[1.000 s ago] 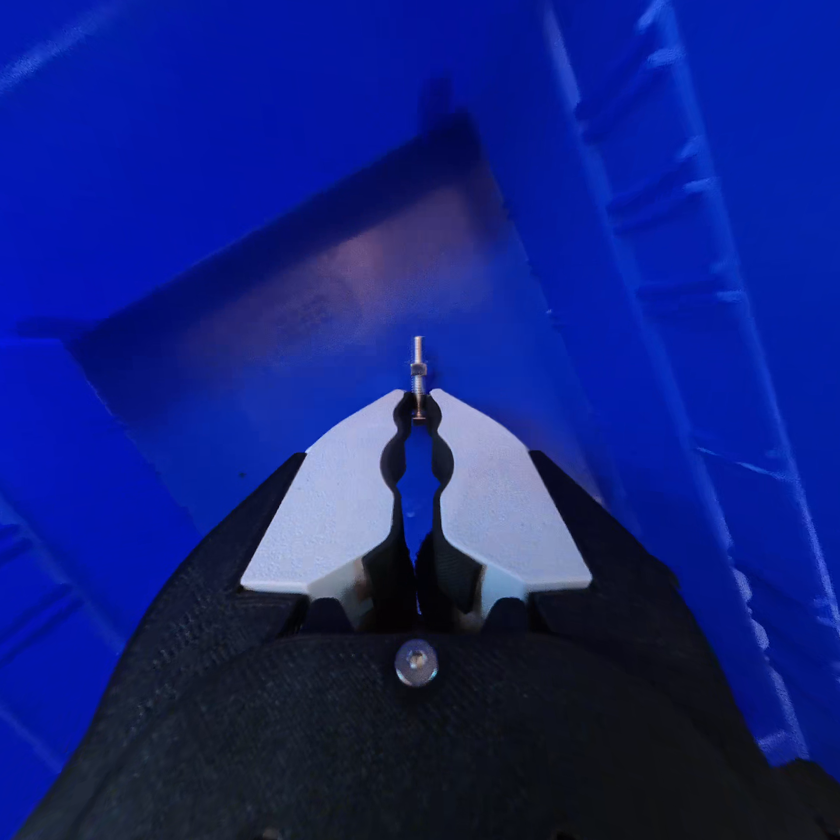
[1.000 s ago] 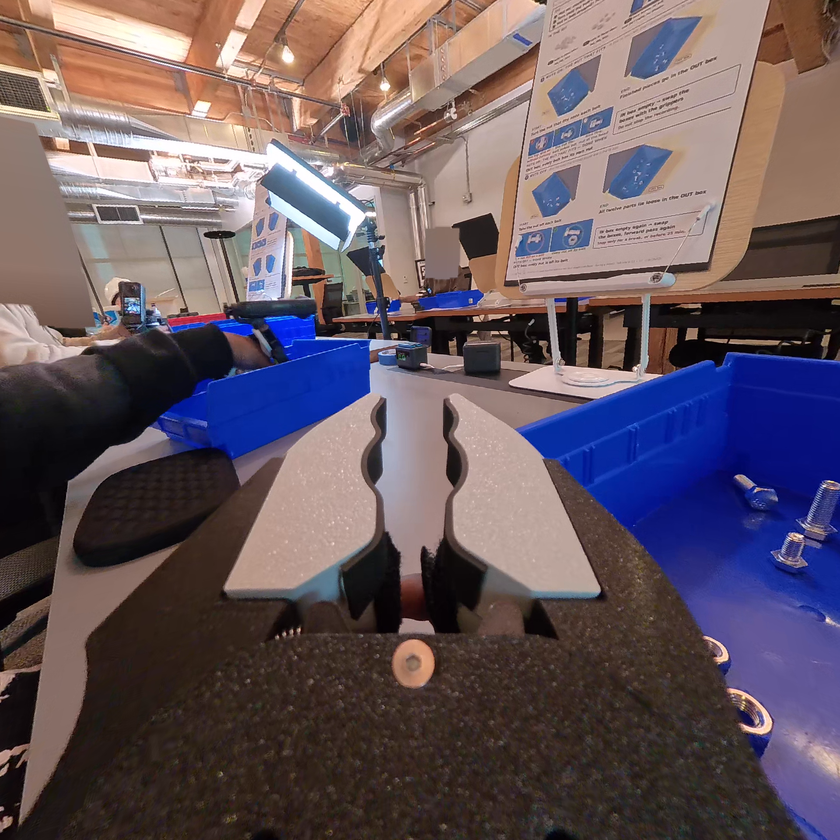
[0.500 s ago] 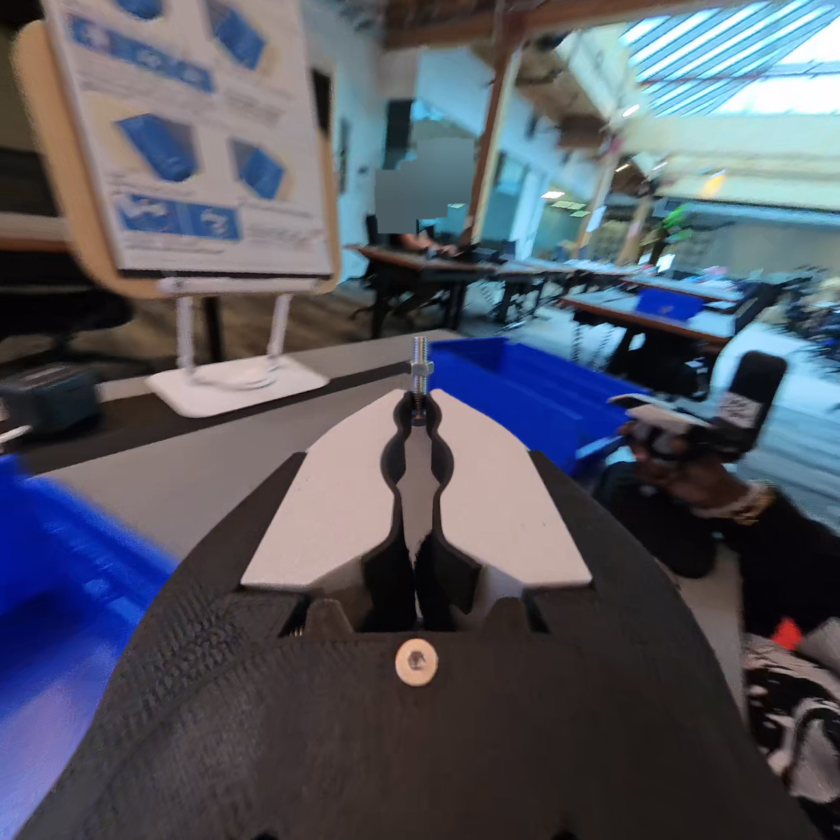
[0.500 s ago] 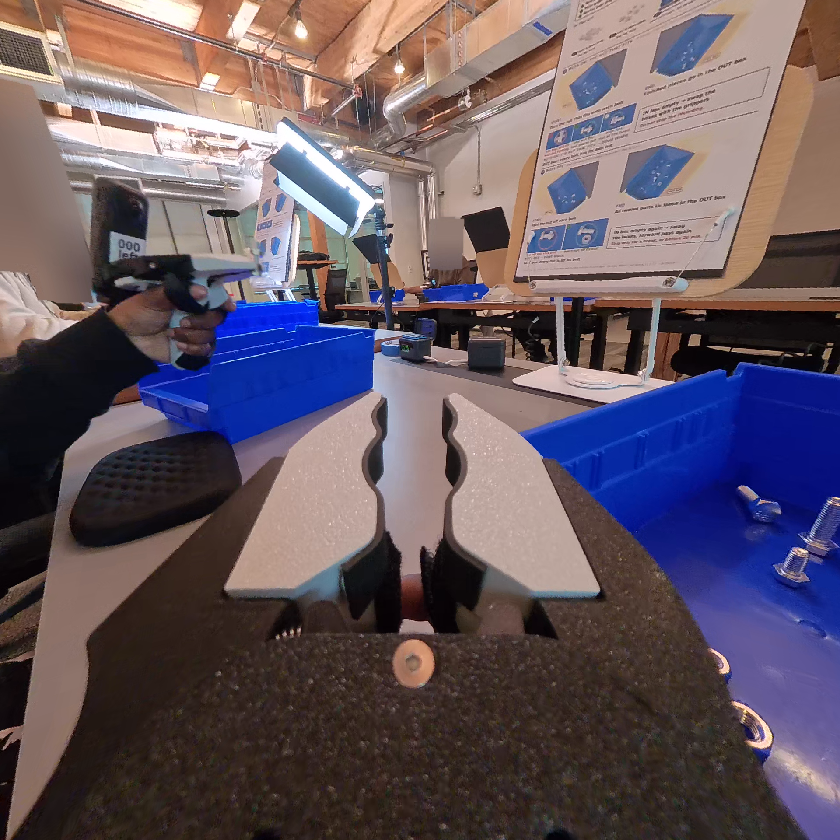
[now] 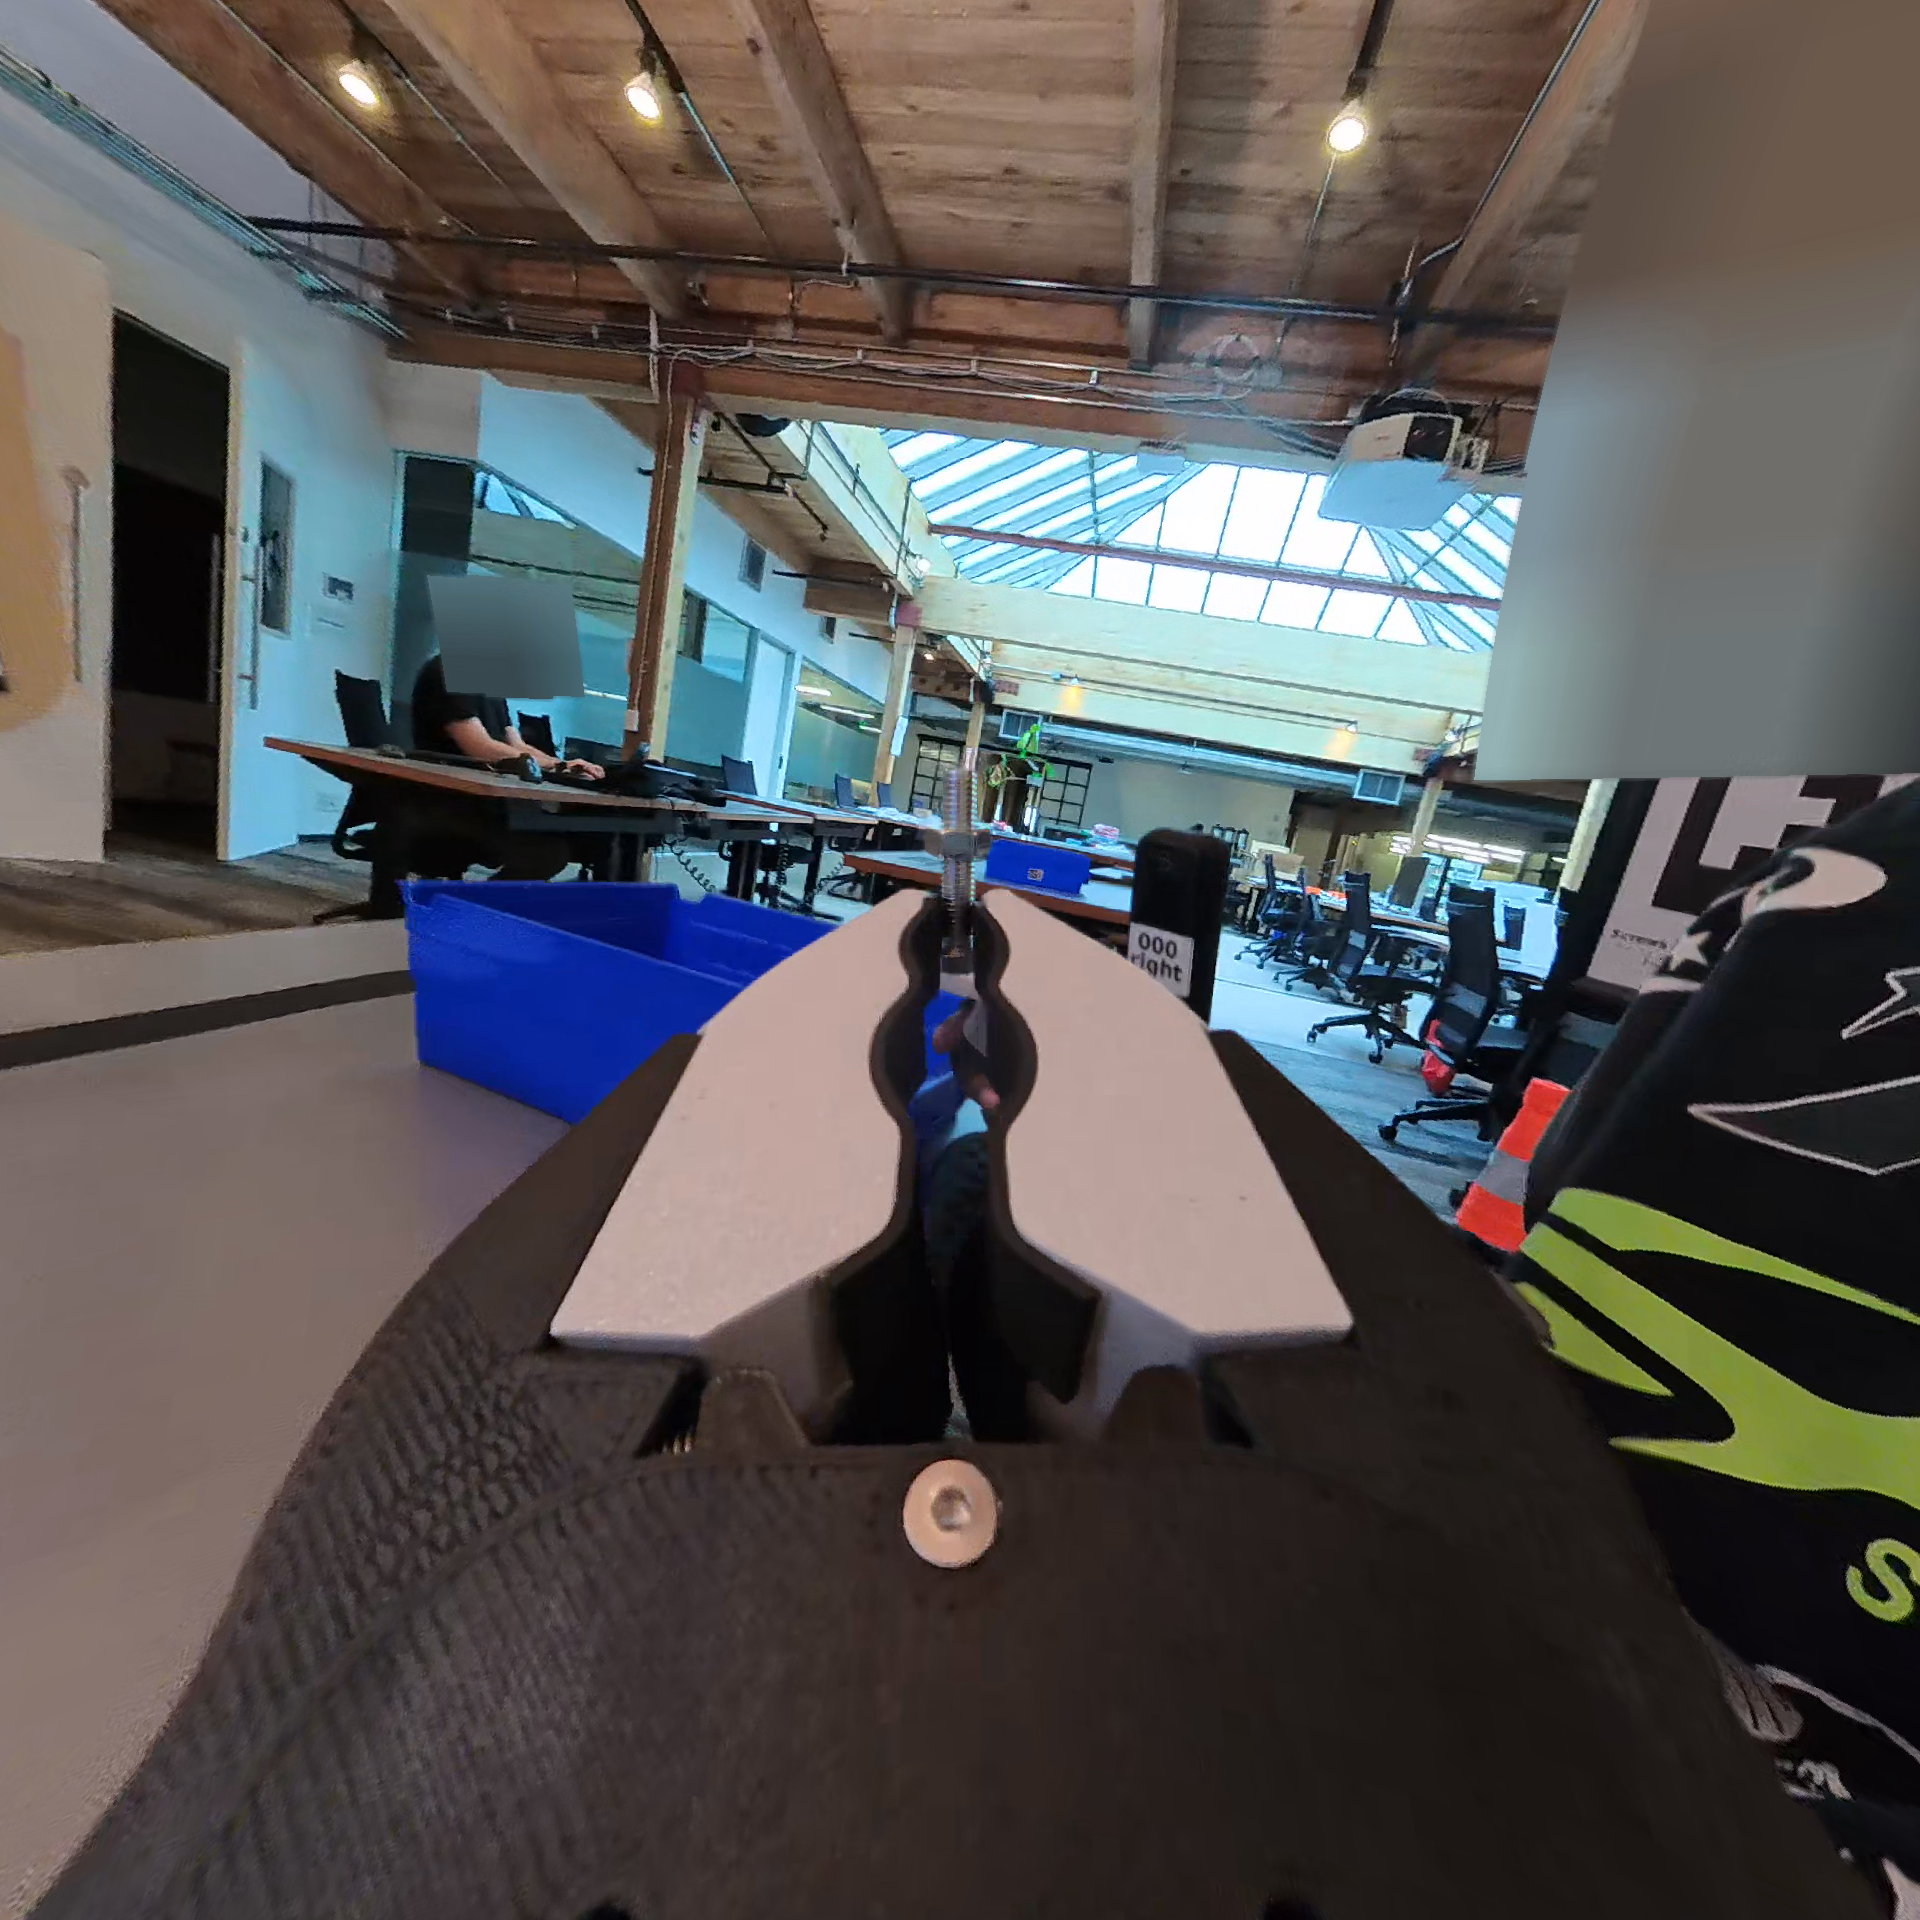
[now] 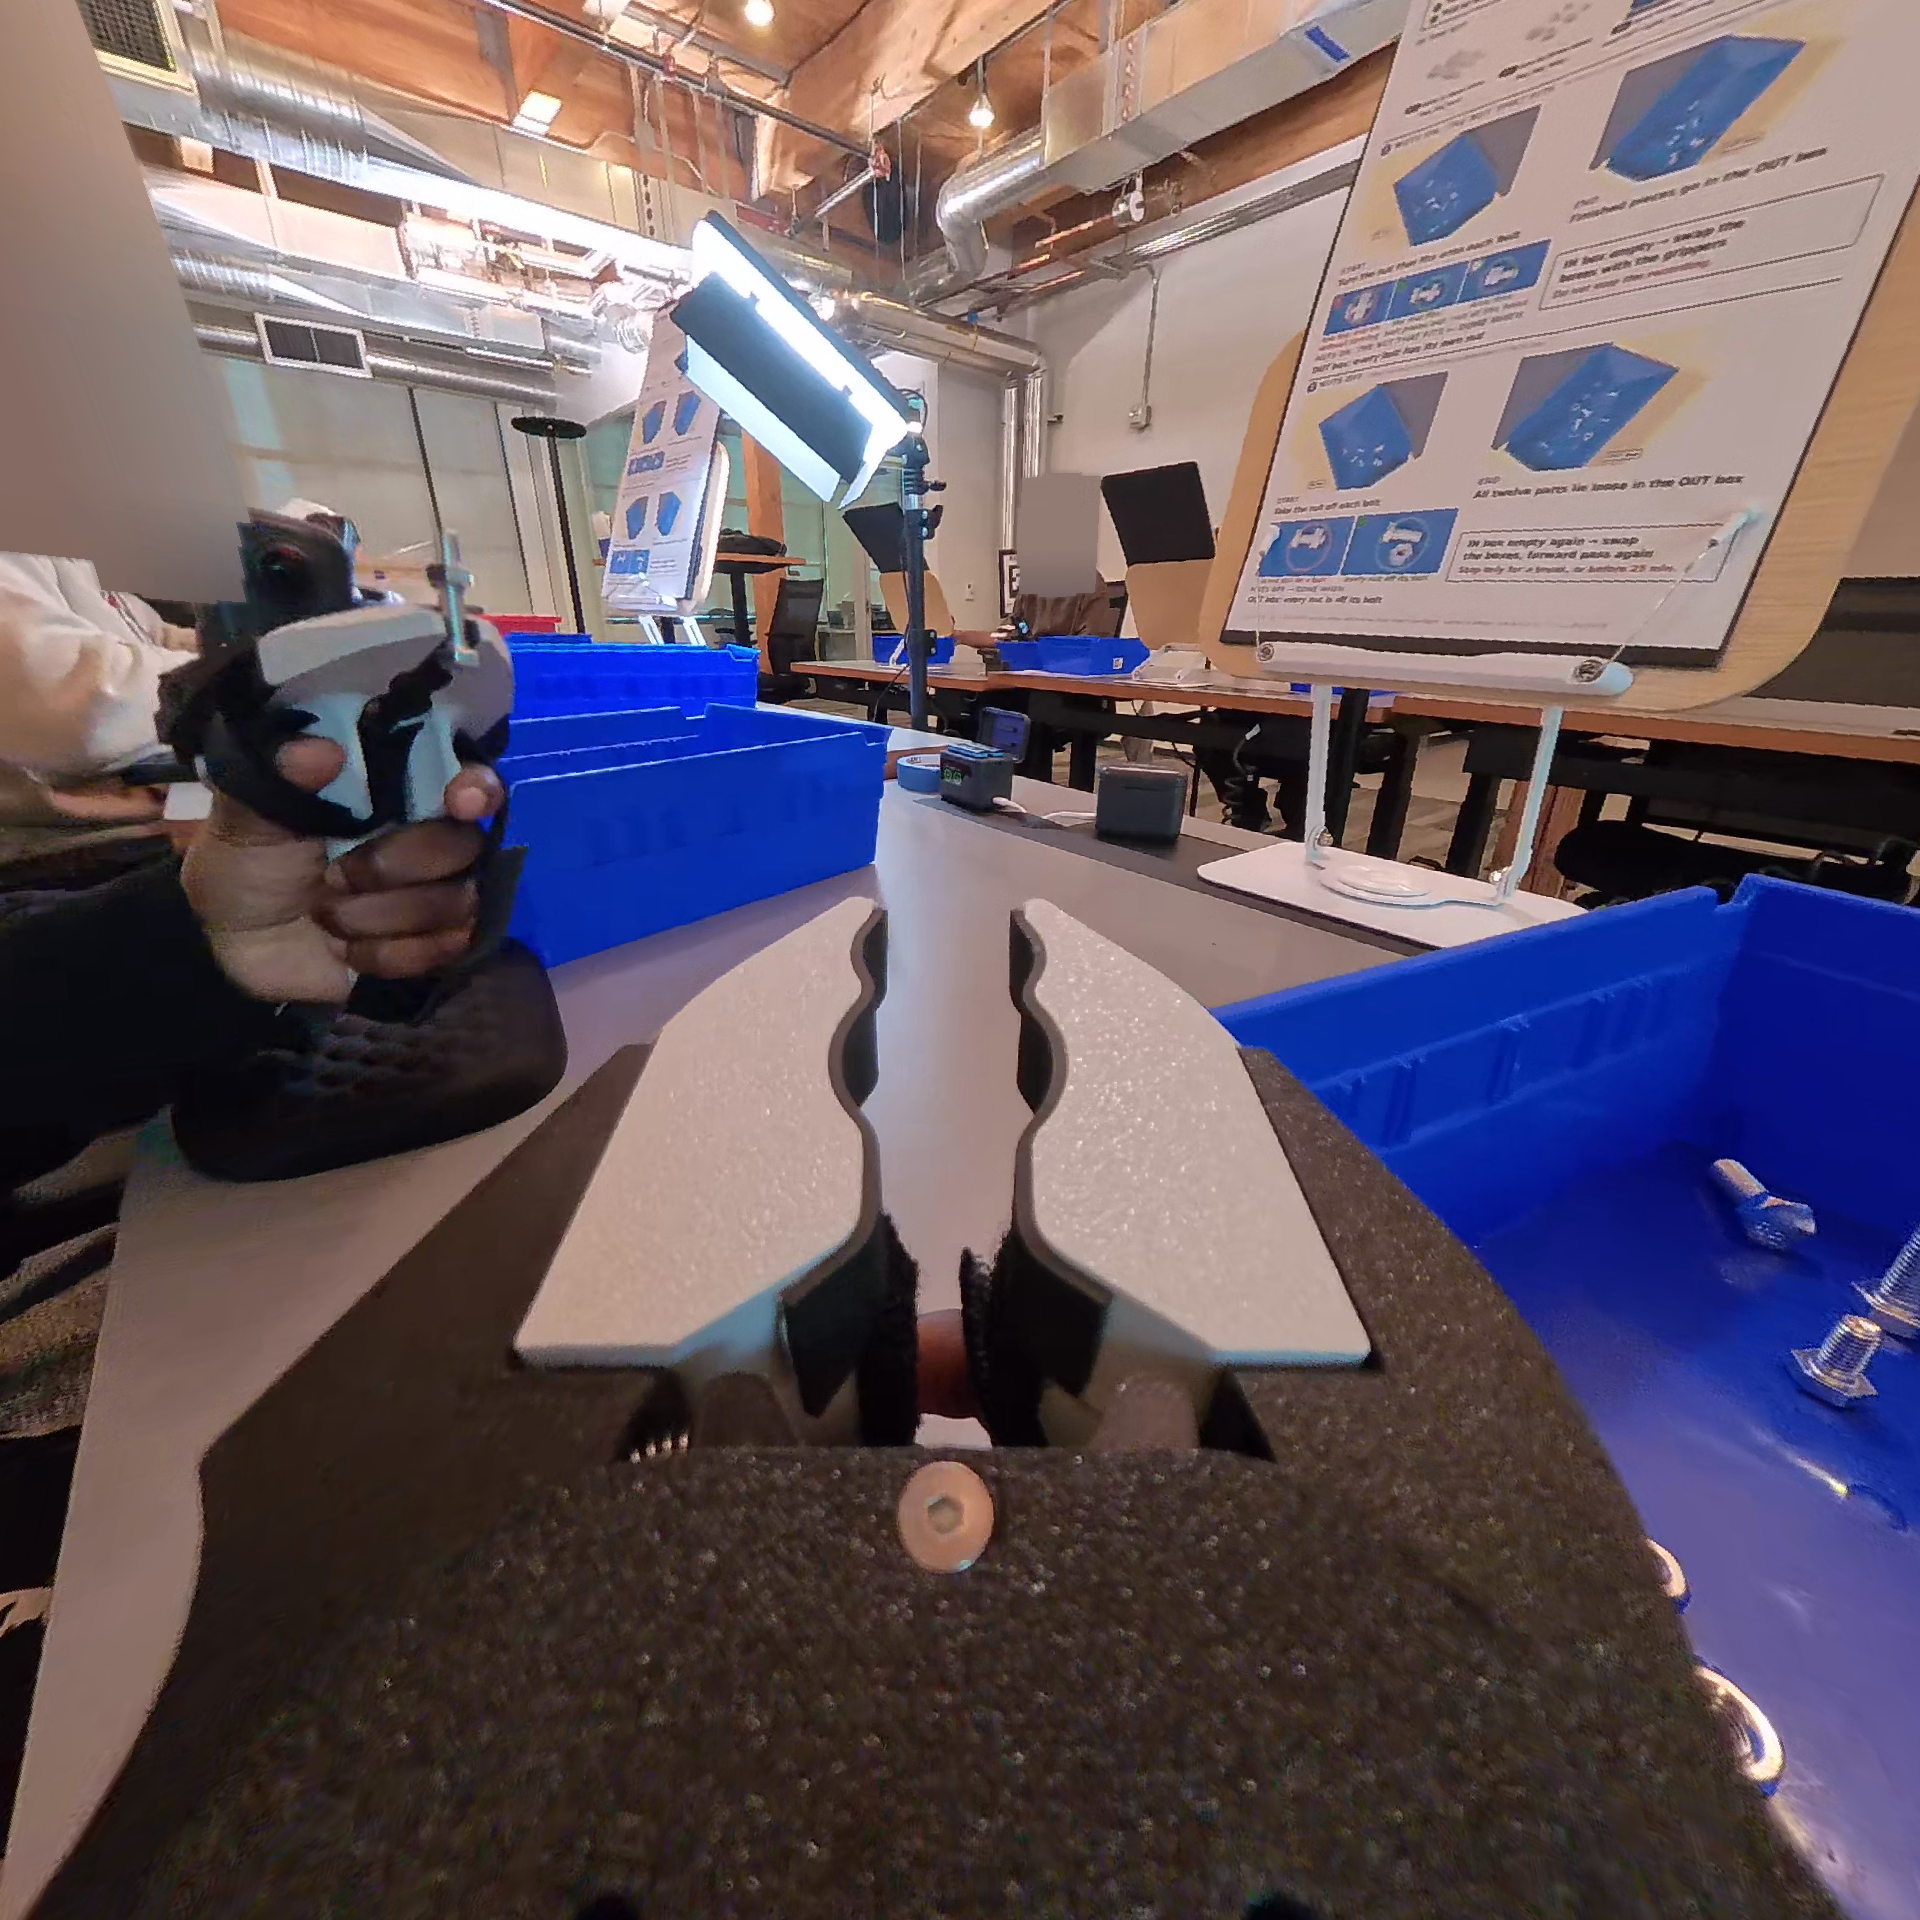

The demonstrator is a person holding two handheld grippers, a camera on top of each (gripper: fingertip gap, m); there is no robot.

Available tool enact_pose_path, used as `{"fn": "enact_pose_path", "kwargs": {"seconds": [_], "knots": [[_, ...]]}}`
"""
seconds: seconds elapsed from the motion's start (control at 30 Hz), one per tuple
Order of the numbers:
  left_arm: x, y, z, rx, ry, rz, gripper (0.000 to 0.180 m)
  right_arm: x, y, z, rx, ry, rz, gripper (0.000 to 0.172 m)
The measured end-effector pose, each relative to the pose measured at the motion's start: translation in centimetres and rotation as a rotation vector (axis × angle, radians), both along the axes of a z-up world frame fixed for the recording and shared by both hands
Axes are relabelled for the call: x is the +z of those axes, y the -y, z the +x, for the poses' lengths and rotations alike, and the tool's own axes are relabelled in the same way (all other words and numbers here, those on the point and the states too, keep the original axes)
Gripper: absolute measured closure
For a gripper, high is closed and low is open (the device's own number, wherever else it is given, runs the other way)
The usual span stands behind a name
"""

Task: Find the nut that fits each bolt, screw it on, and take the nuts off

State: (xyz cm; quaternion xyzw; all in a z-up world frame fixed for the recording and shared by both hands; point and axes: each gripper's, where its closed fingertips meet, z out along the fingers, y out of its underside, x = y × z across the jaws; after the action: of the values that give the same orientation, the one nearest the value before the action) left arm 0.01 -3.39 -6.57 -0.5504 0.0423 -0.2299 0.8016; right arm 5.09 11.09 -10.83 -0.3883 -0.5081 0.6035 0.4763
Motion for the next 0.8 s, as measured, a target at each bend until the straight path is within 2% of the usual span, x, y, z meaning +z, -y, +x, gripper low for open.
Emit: {"fn": "enact_pose_path", "kwargs": {"seconds": [0.23,0.3,0.43,0.53,0.67,0.8], "knots": [[-2.4,-0.7,1.8,-0.037,-0.019,-0.055,0.175,-0.1,1.3,-0.2,0.046,0.002,0.065,0.149],[-3.0,-0.9,1.9,-0.036,-0.037,-0.090,0.175,0.3,2.7,-0.3,0.086,-0.008,0.088,0.144],[-3.2,-0.9,2.0,-0.043,-0.042,-0.095,0.175,1.5,7.4,-1.2,0.252,-0.017,0.019,0.123],[-3.5,-1.1,2.5,-0.054,-0.076,-0.114,0.175,2.0,10.8,-2.1,0.357,-0.011,-0.023,0.114],[-4.0,-1.3,3.2,-0.075,-0.120,-0.137,0.175,2.3,13.2,-3.0,0.431,-0.009,-0.084,0.112],[-4.3,-1.4,3.7,-0.088,-0.154,-0.150,0.175,1.9,14.0,-3.7,0.447,0.013,-0.108,0.114]]}}
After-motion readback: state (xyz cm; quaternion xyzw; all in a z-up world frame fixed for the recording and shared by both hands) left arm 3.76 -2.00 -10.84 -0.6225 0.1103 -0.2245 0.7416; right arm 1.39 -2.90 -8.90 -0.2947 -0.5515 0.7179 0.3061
